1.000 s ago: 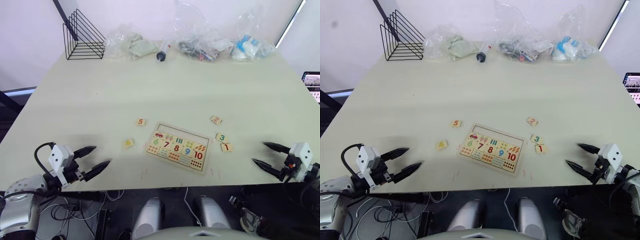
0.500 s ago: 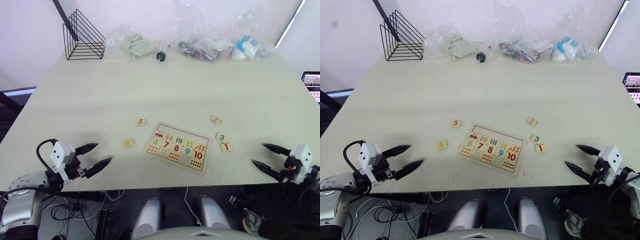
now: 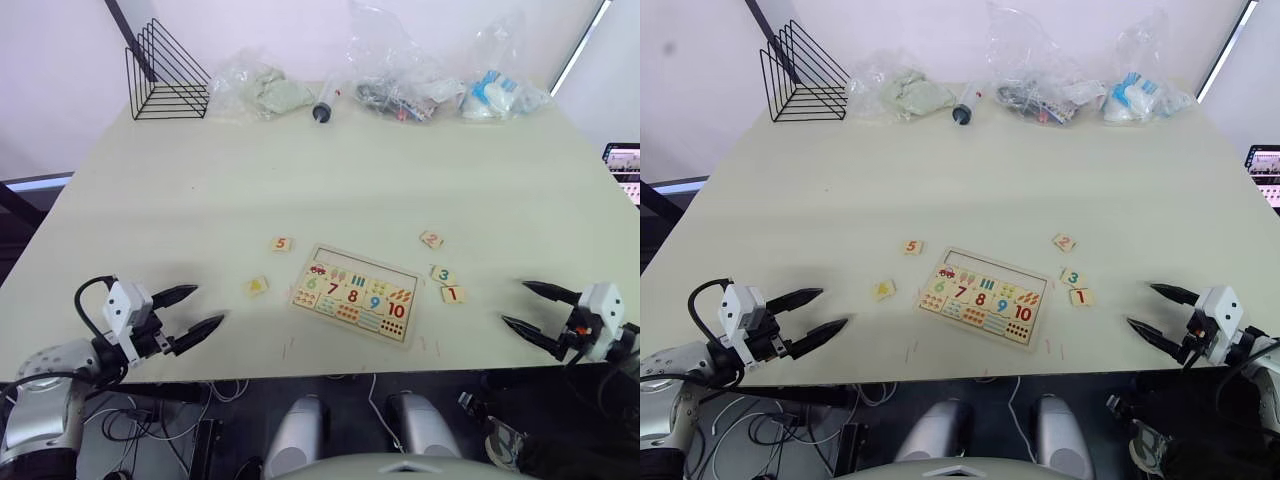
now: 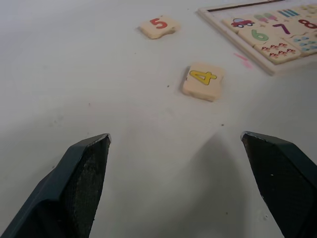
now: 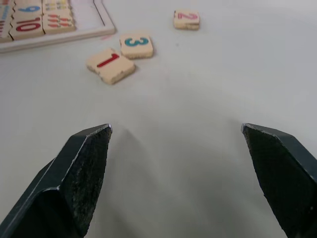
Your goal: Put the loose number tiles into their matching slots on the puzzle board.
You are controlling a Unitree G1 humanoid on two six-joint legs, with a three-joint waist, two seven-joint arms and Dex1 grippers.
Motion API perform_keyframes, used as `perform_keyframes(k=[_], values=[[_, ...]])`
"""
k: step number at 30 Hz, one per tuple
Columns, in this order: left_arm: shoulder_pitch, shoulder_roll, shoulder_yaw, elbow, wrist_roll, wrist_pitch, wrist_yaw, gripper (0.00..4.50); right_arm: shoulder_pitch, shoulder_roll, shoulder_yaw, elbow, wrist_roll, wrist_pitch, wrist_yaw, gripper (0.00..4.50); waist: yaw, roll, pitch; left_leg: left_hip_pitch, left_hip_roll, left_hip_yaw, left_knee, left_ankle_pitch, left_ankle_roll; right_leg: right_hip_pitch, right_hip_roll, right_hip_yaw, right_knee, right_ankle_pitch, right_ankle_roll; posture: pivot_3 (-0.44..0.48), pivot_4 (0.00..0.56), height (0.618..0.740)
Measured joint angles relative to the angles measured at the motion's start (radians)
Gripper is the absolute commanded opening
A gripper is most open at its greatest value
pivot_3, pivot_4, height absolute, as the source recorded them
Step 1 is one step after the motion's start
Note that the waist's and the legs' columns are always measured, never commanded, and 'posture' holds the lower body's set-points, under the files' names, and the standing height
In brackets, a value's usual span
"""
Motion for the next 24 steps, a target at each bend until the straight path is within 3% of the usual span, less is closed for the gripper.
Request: perform_keyframes(k=[13,24], values=[[-0.197,0.107,-0.086,0.148,-0.069,-0.093,-0.339,4.5,-0.132,-0.045,0.144,-0.055,-0.041,0.056,0.118,4.4,-0.002,0.0,0.0,0.0,-0.001,0.0,0.0,0.0,0.0,0.0,0.0,-0.001,0.0,0.0,0.0,0.0,0.15,0.74],[-0.278,0.266,-0.292,0.184,-0.238,-0.188,-0.344,4.5,-0.267,-0.081,0.287,-0.063,-0.156,0.154,0.135,4.4,-0.002,0.001,0.002,-0.001,0.0,-0.001,0.0,0.0,0.0,-0.001,0.0,-0.001,0.0,0.0,0.0,0.0,0.15,0.74]])
